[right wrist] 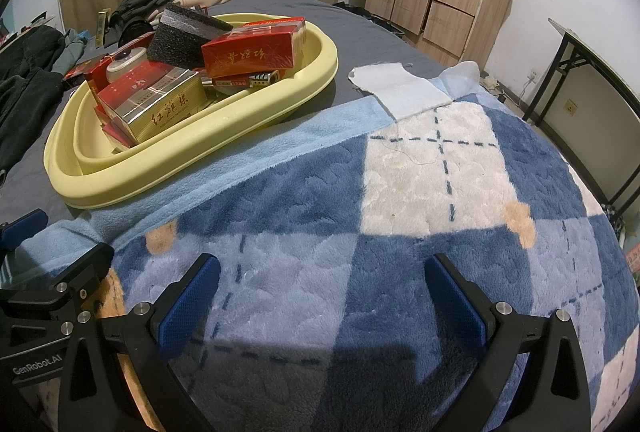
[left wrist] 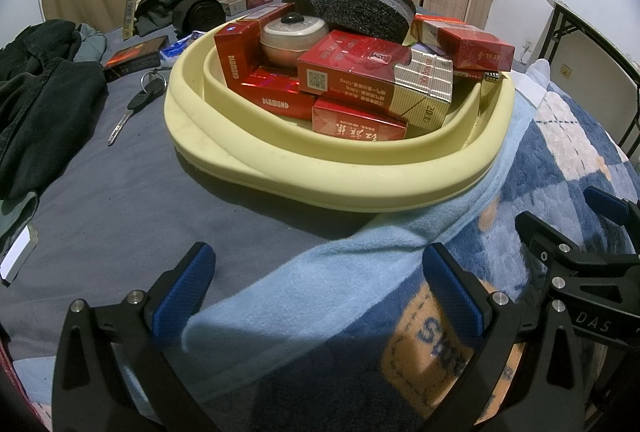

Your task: Organize rigid objects

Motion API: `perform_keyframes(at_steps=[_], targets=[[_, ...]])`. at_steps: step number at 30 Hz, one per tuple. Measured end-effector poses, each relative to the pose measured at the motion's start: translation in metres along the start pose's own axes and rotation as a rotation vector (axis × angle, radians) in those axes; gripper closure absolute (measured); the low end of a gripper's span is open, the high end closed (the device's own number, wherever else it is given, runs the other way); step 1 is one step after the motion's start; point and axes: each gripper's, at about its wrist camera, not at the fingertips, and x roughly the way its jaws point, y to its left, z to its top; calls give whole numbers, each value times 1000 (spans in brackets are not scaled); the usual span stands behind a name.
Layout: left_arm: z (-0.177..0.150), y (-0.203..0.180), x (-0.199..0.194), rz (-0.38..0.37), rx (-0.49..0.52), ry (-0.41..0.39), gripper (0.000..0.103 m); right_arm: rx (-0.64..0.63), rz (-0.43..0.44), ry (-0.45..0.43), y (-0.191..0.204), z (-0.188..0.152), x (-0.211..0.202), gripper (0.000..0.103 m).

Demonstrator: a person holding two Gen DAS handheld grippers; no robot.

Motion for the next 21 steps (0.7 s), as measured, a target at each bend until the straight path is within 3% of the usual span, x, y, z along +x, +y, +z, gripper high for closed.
perform_keyframes(at_steps=[21], targets=[[0,0,0,0,0,0,0,0,0,0,0,0,0,0]])
